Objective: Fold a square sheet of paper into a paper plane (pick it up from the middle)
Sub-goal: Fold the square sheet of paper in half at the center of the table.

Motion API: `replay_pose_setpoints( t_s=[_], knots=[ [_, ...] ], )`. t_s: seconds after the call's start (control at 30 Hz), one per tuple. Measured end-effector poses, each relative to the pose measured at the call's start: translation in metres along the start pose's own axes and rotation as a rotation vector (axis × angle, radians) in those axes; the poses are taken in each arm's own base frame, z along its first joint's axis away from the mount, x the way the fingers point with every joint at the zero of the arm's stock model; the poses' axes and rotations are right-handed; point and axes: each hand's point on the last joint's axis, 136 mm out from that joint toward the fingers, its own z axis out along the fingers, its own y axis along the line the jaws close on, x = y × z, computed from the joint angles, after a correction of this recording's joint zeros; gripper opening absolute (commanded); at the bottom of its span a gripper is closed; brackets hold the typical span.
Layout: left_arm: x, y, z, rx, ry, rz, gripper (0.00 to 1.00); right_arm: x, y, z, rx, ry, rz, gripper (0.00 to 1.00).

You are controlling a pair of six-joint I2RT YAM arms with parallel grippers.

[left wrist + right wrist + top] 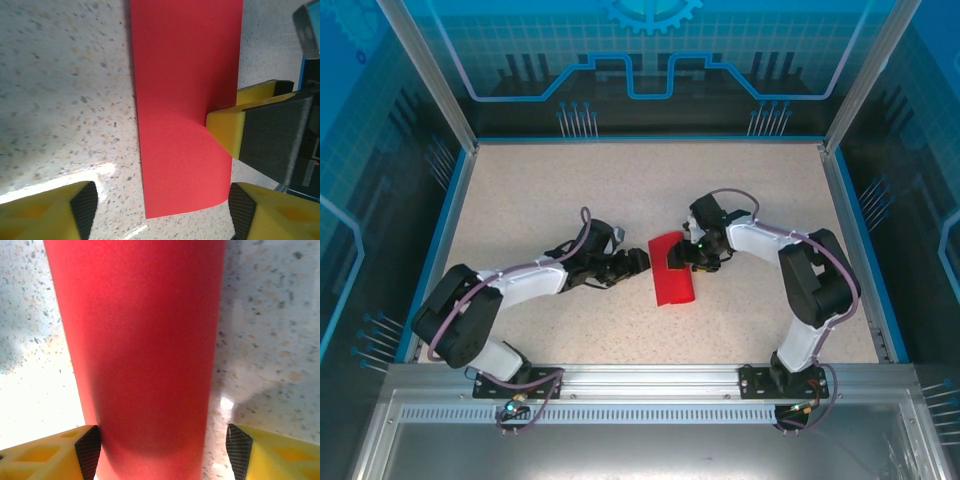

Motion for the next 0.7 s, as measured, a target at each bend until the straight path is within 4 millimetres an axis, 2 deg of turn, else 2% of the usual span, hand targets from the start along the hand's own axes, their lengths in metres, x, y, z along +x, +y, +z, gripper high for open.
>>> replay_pose_setpoints(
  t_s=[0.17, 0.33, 0.47, 0.7],
  knots=[
    [0.006, -0.011, 0.015, 0.006, 0.030, 0.012, 0.53, -0.001, -0.002, -0.007, 0.015, -0.023, -0.018, 0.63],
    [0.008, -0.022, 0.030, 0.014, 0.051, 0.031, 0.46, 0.006, -0.011, -0.007, 0.030, -0.017, 0.002, 0.57],
    [0.009, -0.030, 0.038, 0.016, 0.060, 0.046, 0.43, 0.005, -0.019, -0.007, 0.045, -0.020, 0.015, 0.53],
    [-0.002, -0.038, 0.040, 0.001, 0.003, 0.062, 0.39, 0.003, -0.024, -0.007, 0.061, -0.025, 0.027, 0.53]
  ],
)
